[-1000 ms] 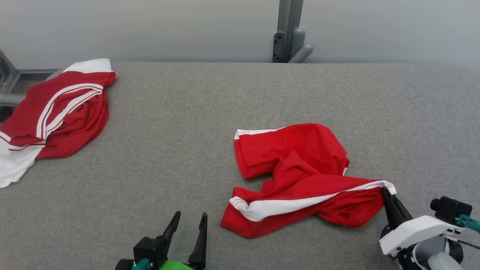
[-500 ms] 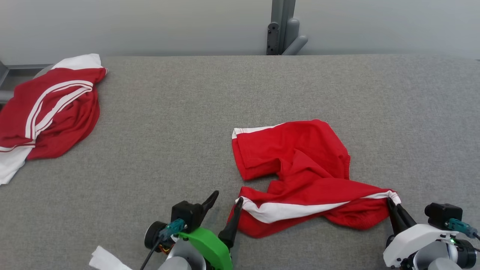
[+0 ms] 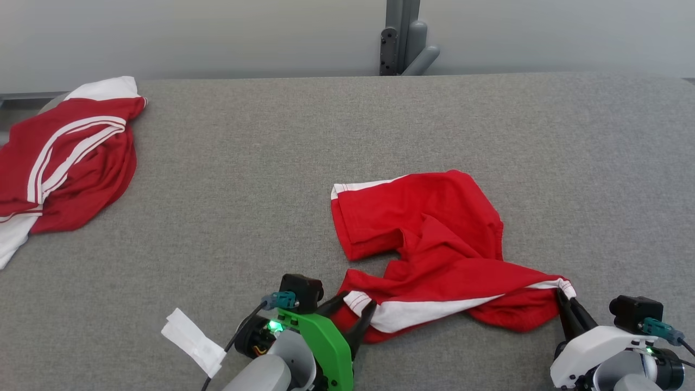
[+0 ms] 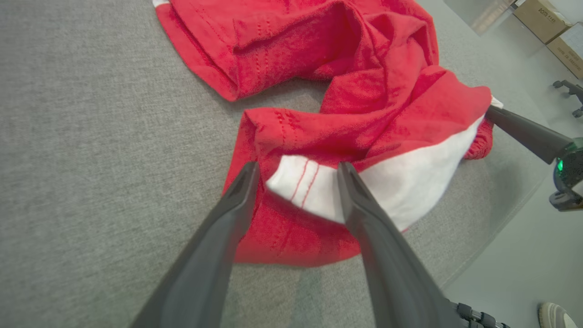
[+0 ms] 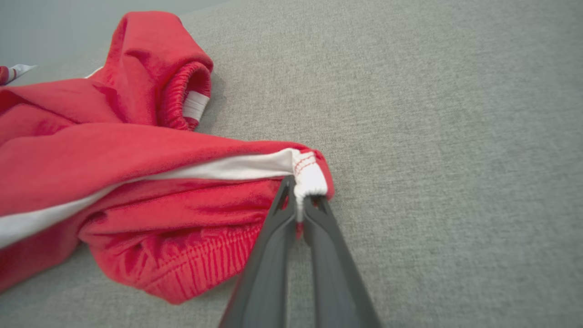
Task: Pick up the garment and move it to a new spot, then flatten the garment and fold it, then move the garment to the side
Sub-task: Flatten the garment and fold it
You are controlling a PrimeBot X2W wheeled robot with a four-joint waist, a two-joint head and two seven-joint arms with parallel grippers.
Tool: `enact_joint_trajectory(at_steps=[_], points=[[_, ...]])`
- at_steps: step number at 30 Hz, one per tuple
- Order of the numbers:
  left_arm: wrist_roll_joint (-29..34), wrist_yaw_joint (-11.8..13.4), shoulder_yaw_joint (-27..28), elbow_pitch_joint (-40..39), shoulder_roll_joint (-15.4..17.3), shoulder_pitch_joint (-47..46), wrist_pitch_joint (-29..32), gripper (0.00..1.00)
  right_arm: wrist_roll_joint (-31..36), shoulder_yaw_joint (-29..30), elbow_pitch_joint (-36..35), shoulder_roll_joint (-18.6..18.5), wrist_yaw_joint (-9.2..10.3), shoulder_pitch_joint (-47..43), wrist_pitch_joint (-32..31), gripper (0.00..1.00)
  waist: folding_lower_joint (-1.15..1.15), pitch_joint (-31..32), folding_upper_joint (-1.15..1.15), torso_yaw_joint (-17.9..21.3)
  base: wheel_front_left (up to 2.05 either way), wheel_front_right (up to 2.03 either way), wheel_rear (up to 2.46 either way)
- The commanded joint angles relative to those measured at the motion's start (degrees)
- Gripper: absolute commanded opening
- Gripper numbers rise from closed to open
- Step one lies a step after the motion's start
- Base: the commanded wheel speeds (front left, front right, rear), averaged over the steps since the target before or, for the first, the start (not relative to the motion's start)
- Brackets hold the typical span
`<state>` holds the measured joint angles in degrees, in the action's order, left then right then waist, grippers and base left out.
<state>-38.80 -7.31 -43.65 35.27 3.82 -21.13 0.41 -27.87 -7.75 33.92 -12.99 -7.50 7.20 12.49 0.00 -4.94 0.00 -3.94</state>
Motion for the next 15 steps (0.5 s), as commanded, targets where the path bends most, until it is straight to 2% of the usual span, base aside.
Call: enact_joint_trajectory(at_steps=[1, 3, 4, 5, 8, 14, 15], points=[[-1.3, -0.2, -0.6, -0.7, 0.7, -0.8, 0.7, 0.76, -0.2, 0.0, 0.2, -0.2, 0.02, 0.5, 0.4, 0.00, 0.00, -0.1, 0.00, 0.0, 0.00, 0.00, 0.00], [-3.5, -0.2, -1.7, -2.1, 1.6, -1.2, 1.5, 0.69, -0.2, -0.1, 0.4, -0.2, 0.02, 0.6, 0.5, 0.00, 0.00, -0.1, 0.00, 0.0, 0.00, 0.00, 0.00], [-4.0, -0.2, -2.3, -2.5, 2.2, -1.5, 2.0, 0.50, -0.2, -0.1, 0.5, -0.3, 0.02, 0.7, 0.5, 0.00, 0.00, -0.2, 0.00, 0.0, 0.00, 0.00, 0.00], [-4.5, -0.2, -2.8, -2.7, 2.6, -1.7, 2.3, 0.43, -0.3, -0.1, 0.5, -0.3, 0.02, 0.8, 0.6, 0.00, 0.00, -0.2, 0.00, 0.1, 0.00, 0.00, 0.00], [-5.4, -0.2, -4.4, -2.9, 3.6, -2.1, 3.5, 0.00, -0.4, -0.3, 0.7, -0.3, 0.02, 0.9, 0.8, 0.00, 0.00, -0.2, 0.00, 0.1, 0.00, 0.00, 0.00], [-7.7, -0.2, -8.1, -4.7, 5.8, -2.5, 7.4, 0.00, -0.6, -0.5, 1.0, -0.5, 0.02, 1.2, 0.9, 0.00, 0.00, -0.1, 0.00, 0.2, 0.00, 0.00, 0.00], [-8.0, -0.2, -8.6, -5.0, 6.1, -2.6, 7.7, 0.12, -0.6, -0.5, 1.0, -0.5, 0.02, 1.2, 1.0, 0.00, 0.00, -0.1, 0.00, 0.2, 0.00, 0.00, 0.00]])
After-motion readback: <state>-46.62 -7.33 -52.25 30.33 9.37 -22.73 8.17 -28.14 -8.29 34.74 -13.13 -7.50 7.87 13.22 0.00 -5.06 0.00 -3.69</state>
